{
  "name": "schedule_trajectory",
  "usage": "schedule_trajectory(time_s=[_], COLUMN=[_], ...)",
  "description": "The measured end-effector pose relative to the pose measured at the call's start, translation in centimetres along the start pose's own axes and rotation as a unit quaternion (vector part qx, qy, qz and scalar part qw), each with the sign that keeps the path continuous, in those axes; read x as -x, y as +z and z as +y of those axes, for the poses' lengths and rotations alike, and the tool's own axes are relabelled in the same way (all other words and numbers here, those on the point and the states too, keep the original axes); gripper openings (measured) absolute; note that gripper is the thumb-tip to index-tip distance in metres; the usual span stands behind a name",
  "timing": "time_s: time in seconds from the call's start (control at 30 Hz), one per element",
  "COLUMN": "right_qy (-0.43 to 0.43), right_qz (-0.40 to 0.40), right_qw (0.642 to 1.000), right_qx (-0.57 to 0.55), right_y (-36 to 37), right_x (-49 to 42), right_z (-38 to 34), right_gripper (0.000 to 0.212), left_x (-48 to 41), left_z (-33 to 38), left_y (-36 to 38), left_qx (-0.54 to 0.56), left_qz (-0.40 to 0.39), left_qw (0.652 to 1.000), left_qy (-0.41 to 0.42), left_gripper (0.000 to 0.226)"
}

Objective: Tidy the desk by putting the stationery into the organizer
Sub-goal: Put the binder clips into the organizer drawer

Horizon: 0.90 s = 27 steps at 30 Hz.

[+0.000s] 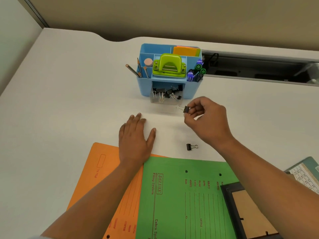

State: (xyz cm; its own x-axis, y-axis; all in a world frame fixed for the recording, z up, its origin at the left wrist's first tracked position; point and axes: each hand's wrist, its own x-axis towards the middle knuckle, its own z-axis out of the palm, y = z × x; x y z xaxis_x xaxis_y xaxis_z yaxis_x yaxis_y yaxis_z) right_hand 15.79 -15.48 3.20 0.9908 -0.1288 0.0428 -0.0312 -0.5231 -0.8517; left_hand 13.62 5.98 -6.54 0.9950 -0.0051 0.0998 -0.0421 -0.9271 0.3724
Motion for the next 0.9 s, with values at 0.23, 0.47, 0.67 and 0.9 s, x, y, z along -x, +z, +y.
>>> schedule_trajectory(time_s=[0.23, 0.47, 0.67, 0.9], right_qy=[-0.001, 0.020, 0.068, 0.044], right_qz=[0.029, 0.018, -0.124, -0.265], right_qw=[0.999, 1.000, 0.973, 0.914], right_qx=[0.038, 0.010, 0.183, 0.305], right_y=[2.2, 2.0, -0.3, -0.9], right_x=[-4.5, -3.4, 0.0, 2.9], right_z=[-2.3, -1.6, 0.6, 2.3], right_gripper=[0.018, 0.021, 0.025, 0.035], left_x=[0.0, 0.0, 0.0, 0.0], left_z=[-0.2, -0.3, -0.3, -0.2], left_y=[0.0, 0.0, 0.0, 0.0], left_qx=[0.004, 0.026, 0.025, 0.020], left_qz=[-0.012, -0.006, -0.002, 0.002], left_qw=[1.000, 1.000, 1.000, 1.000], left_qy=[-0.002, 0.001, 0.002, 0.005], left_gripper=[0.050, 0.042, 0.042, 0.042])
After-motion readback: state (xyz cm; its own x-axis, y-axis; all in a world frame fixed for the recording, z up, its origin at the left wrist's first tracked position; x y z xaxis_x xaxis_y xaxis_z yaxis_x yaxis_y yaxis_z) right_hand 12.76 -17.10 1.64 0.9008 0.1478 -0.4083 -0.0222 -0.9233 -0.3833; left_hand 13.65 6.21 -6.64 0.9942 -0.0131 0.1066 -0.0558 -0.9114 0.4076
